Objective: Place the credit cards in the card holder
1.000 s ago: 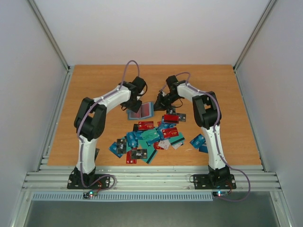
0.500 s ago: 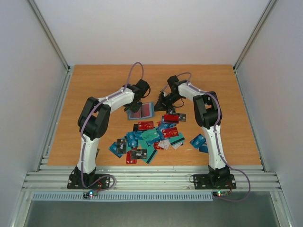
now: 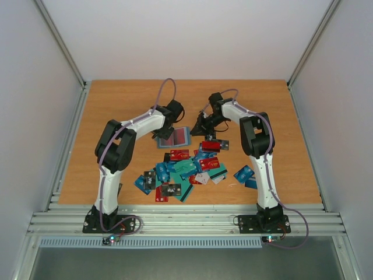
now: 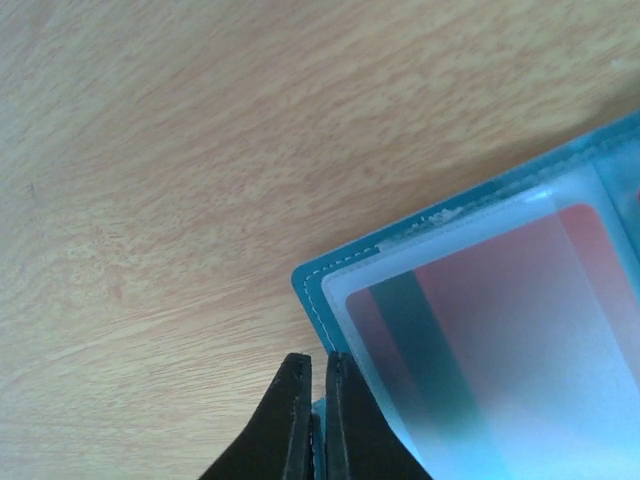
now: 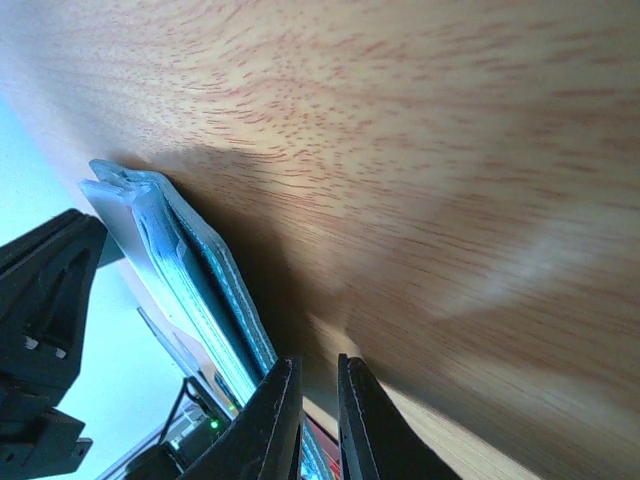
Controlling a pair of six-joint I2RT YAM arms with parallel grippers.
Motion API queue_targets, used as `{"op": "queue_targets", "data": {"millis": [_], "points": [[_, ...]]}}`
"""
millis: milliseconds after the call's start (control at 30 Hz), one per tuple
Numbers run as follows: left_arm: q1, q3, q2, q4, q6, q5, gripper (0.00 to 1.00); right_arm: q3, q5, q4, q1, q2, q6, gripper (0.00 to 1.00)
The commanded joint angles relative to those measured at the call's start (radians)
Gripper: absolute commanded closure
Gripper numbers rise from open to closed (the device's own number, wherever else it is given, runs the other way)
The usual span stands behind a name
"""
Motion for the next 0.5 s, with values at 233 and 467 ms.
{"op": "queue_targets", "data": {"millis": [233, 467], "points": [[0.033, -0.075, -0.124, 0.090, -0.099, 0.143, 1.00, -0.030, -0.055, 0.038, 0.002, -0.022, 0.016, 0.87], [0.080, -0.144, -0.180, 0.166, -0.150, 0.317, 1.00, -0.034, -0.086, 0.043, 0.025, -0.018, 0.013, 0.87]]}}
